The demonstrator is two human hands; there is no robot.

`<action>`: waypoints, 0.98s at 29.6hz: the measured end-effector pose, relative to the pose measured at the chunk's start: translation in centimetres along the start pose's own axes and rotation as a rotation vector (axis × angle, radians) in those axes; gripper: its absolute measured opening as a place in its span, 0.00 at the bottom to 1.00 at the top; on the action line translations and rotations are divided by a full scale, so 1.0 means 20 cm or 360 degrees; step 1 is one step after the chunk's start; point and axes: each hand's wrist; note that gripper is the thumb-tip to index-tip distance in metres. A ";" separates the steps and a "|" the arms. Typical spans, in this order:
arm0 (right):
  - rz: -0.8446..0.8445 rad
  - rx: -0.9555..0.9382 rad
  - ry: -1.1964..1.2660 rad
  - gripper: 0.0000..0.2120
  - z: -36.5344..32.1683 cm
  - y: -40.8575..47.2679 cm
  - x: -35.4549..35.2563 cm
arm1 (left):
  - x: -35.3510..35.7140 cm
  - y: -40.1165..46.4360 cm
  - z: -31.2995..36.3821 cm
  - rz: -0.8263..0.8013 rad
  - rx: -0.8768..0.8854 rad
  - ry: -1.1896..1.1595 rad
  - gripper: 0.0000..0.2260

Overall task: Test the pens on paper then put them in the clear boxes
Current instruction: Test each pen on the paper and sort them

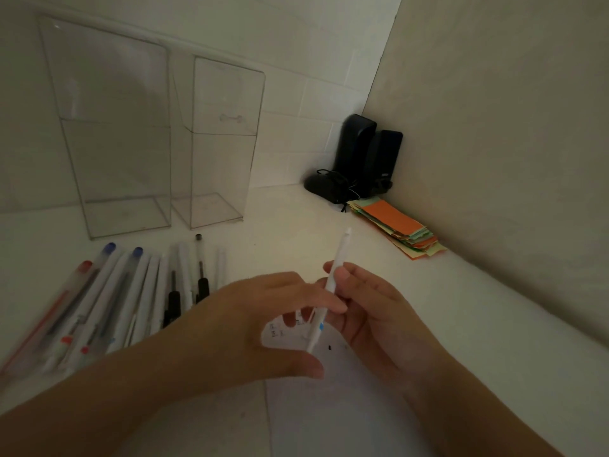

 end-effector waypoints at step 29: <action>0.0419 -0.0150 -0.0570 0.21 0.05 0.05 0.02 | -0.04 -0.04 -0.13 -0.0363 -0.0521 0.0386 0.23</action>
Point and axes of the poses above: each hand's wrist, its own y-axis towards the middle knuckle, its own x-axis out of the palm, z = x × y, and after that the axes turned 2 degrees about x, right-handed
